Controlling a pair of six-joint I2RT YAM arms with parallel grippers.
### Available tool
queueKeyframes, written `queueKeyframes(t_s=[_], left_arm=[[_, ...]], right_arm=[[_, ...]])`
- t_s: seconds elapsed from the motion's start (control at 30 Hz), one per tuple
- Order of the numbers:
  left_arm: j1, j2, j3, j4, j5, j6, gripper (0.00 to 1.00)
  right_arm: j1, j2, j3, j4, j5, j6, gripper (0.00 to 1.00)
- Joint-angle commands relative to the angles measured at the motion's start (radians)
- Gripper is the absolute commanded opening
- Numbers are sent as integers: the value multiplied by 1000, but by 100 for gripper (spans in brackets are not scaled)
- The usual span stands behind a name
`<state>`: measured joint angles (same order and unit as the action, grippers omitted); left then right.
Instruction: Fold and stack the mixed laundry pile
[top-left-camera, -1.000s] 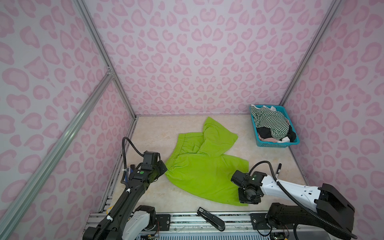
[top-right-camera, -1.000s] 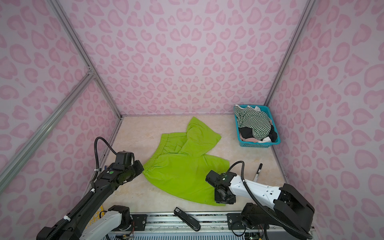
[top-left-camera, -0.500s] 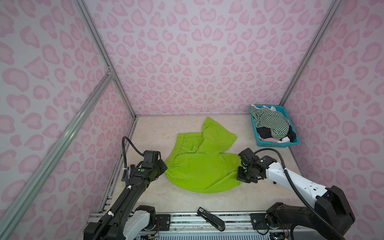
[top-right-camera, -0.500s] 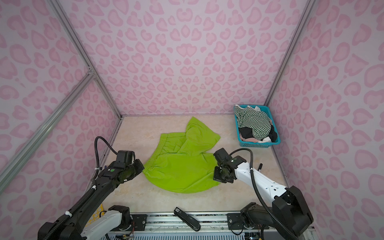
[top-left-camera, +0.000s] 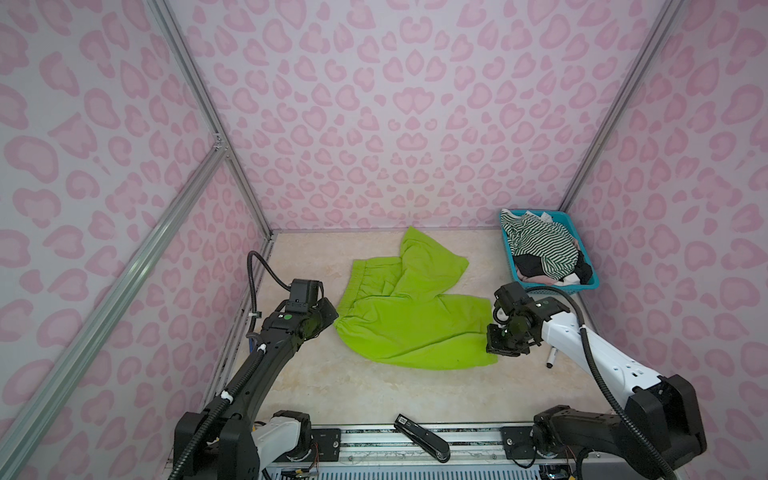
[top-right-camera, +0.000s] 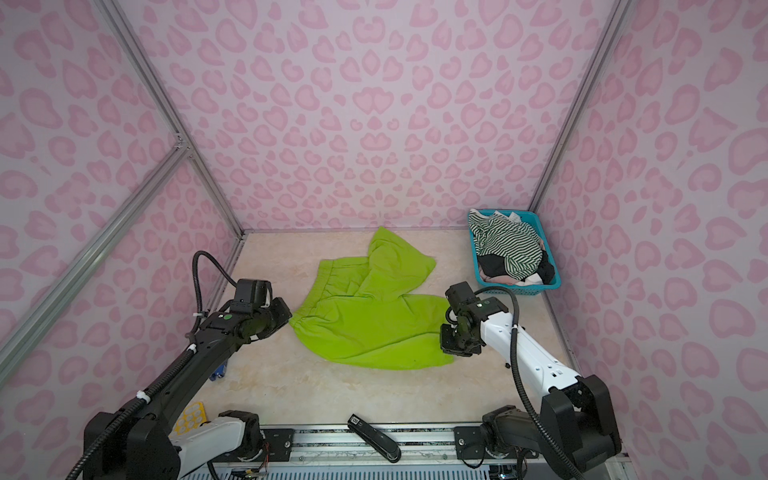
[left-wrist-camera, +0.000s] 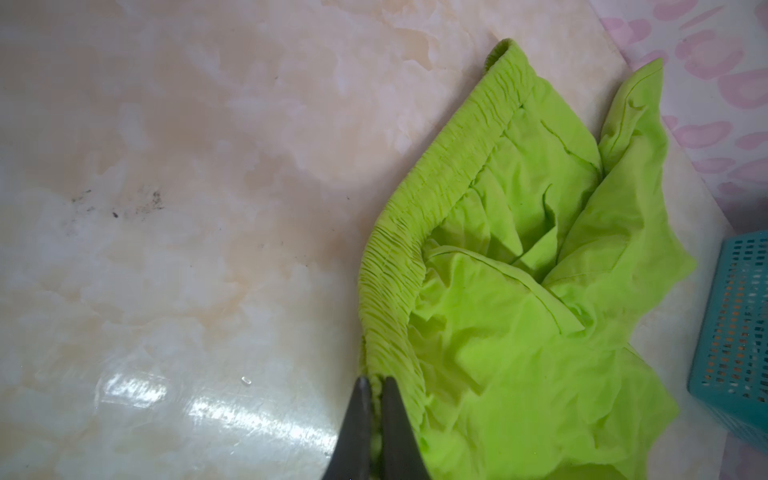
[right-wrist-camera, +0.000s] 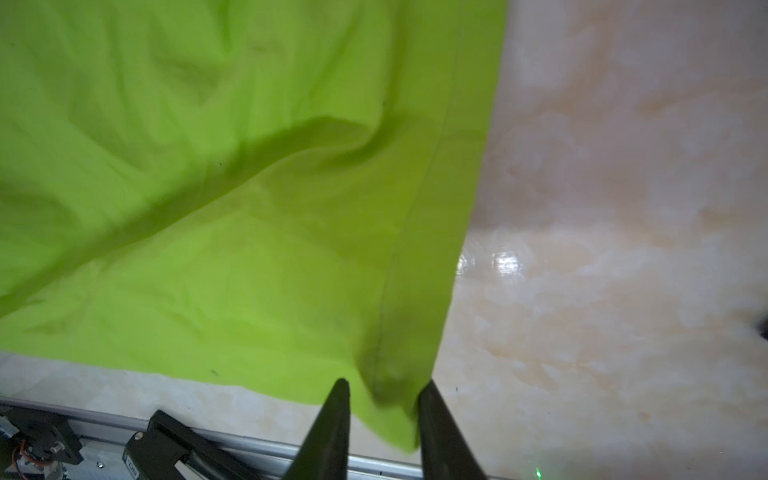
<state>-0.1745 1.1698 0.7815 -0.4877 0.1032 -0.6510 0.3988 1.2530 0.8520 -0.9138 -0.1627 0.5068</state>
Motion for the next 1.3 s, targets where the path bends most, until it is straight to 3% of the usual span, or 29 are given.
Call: queueKeyframes(t_s=[0.0, 0.27, 0.5, 0.53, 0.63, 0.73, 0.8, 1.03, 1.27], left_arm=[[0, 26, -11, 52, 10, 2, 3], [1, 75, -10, 84, 16, -1, 3], [1, 87, 4, 83, 26, -2, 3], [1, 81, 6, 80, 26, -1, 3], [0, 62, 13, 63, 13, 2, 3], [1, 43, 24, 37, 4, 10, 3], [1, 31, 36, 13, 6, 18, 3], [3, -37, 140, -150, 23, 83, 3], [22, -21, 189, -188, -20, 94, 2]], right_arm=[[2, -44, -68, 25, -55, 58, 43], [49, -210, -272, 99, -94, 185, 55], [67, -114, -304, 214, -76, 207, 57], [70, -95, -304, 233, -75, 207, 55], [74, -42, -296, 272, -85, 197, 38], [75, -29, -261, 240, -74, 165, 13], [76, -60, -212, 163, -32, 132, 0], [57, -100, 125, -51, 82, -7, 0], [-29, 260, 496, 4, 35, -124, 0]])
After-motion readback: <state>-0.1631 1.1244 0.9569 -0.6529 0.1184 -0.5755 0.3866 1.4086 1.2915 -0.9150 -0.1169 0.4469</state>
